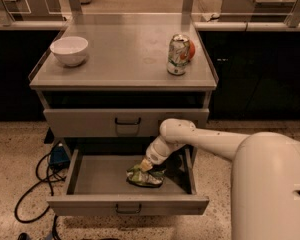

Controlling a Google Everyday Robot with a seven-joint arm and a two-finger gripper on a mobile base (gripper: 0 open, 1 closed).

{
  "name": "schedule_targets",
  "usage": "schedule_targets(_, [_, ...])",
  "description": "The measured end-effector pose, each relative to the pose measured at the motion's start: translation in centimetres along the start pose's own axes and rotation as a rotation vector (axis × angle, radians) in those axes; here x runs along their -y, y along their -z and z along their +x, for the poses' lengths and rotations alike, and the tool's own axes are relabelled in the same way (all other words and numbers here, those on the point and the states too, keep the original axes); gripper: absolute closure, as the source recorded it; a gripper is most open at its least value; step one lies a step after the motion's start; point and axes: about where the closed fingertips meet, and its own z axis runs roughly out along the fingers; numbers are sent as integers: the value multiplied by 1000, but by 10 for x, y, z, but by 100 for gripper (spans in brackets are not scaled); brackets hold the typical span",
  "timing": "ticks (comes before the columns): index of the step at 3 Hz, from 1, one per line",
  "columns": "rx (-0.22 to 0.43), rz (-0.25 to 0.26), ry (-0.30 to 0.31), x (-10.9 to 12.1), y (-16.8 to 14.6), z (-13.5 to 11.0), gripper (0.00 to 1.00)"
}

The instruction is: Place green jalapeno chip bag into middle drawer

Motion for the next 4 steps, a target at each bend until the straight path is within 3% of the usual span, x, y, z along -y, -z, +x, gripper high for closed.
schedule_targets(2, [0, 0, 0, 0, 0, 0, 12])
schedule_targets(3, [0, -1, 0, 0, 0, 0, 0])
schedule_targets(4, [-1, -1, 0, 0, -1, 0, 0])
